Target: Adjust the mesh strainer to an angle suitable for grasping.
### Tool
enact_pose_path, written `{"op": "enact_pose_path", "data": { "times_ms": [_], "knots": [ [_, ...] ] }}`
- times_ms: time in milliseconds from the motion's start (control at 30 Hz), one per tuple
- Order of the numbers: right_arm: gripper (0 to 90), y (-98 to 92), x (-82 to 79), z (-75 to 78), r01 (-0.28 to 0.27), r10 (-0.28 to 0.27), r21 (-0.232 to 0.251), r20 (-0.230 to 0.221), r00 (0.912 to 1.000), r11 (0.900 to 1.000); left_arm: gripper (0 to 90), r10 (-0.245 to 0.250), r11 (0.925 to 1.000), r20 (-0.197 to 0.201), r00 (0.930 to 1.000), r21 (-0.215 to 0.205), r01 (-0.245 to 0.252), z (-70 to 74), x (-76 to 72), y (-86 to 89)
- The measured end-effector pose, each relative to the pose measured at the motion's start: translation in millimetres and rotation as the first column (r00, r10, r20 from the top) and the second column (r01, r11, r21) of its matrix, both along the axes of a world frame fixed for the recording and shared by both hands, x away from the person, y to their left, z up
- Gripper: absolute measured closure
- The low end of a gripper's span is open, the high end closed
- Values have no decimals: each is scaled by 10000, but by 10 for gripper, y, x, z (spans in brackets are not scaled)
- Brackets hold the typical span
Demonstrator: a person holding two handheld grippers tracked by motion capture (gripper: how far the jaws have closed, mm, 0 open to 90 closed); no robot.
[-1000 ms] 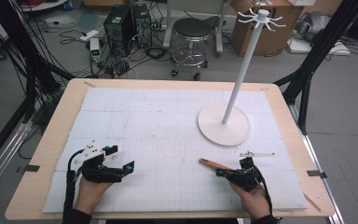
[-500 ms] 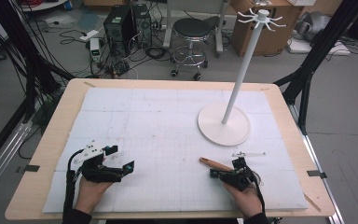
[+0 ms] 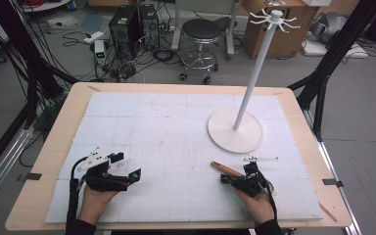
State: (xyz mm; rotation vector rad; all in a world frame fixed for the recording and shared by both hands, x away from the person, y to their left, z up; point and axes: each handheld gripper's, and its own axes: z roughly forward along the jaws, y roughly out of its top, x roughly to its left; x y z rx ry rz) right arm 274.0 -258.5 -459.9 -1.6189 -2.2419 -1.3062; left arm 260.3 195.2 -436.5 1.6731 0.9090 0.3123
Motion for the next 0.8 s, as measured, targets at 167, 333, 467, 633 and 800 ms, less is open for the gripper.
{"op": "enact_pose_path", "data": {
  "times_ms": [167, 333, 467, 633, 800],
  "knots": [
    [900, -26, 82, 21, 196, -197, -212, -54, 9998, 9996, 27, -3, 10000, 8, 10000, -47, 3, 2, -3, 1],
    [900, -38, 122, 28, 304, -307, -275, -104, 9995, 9992, 27, -27, 10000, -17, 10000, -19, 27, -1, 0, 0],
    [900, -51, 151, 25, 422, -426, -225, -165, 9990, 9989, 27, -56, 10000, -26, 10000, -22, 56, -1, -3, -3],
    [900, -67, 183, 24, 417, -422, -166, -259, 9988, 9990, 26, -61, 10000, -17, 10000, -8, 61, -2, 0, -8],
    [900, -73, 219, 33, 509, -515, -252, -253, 9984, 9984, 27, -61, 10000, -8, 10000, -8, 61, 1, -5, -5]
  ]
}}
